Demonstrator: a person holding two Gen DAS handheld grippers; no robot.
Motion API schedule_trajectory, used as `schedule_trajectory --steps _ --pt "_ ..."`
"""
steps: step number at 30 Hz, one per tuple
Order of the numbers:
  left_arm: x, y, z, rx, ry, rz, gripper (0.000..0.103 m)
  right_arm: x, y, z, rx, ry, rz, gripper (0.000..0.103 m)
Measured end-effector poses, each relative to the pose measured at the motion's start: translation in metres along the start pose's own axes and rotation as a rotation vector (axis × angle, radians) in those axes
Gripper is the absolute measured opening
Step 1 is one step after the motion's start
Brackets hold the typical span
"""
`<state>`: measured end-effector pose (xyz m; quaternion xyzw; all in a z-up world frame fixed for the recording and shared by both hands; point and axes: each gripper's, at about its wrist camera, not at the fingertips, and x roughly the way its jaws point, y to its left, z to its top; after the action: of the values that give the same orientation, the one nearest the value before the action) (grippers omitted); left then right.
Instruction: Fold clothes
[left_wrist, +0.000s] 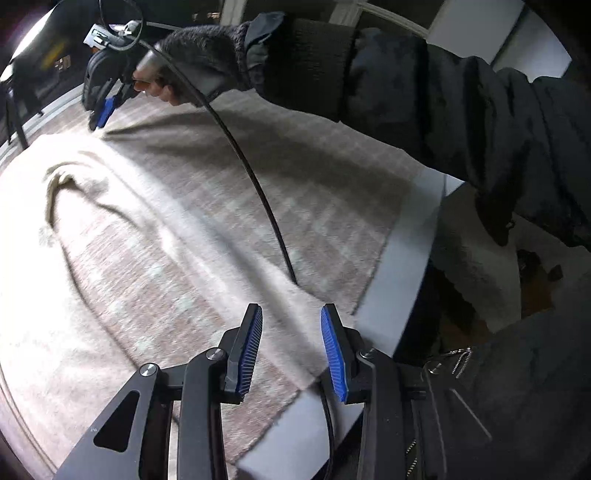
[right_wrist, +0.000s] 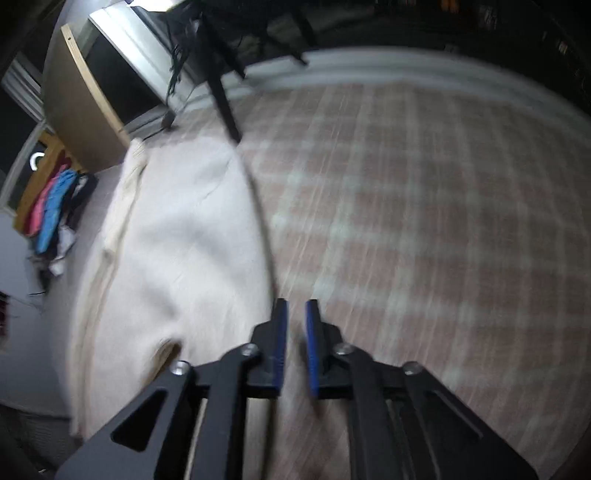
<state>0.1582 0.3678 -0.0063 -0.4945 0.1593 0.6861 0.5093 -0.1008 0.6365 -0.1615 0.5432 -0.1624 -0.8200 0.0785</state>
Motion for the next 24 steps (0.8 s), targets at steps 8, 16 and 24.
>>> schedule_trajectory --steps 8,16,24 --pt "-0.018 0.021 0.003 -0.058 -0.027 -0.061 0.032 -0.121 -0.002 -0.096 -0.013 -0.075 0.013 0.036" --pt "0.043 -0.031 -0.004 0.217 0.113 -0.010 0.033 -0.190 -0.029 -0.150 0.085 -0.169 -0.127 0.049" --pt "0.057 -0.033 -0.002 0.225 0.127 0.023 0.034 -0.170 -0.031 -0.124 0.097 -0.177 -0.072 0.049"
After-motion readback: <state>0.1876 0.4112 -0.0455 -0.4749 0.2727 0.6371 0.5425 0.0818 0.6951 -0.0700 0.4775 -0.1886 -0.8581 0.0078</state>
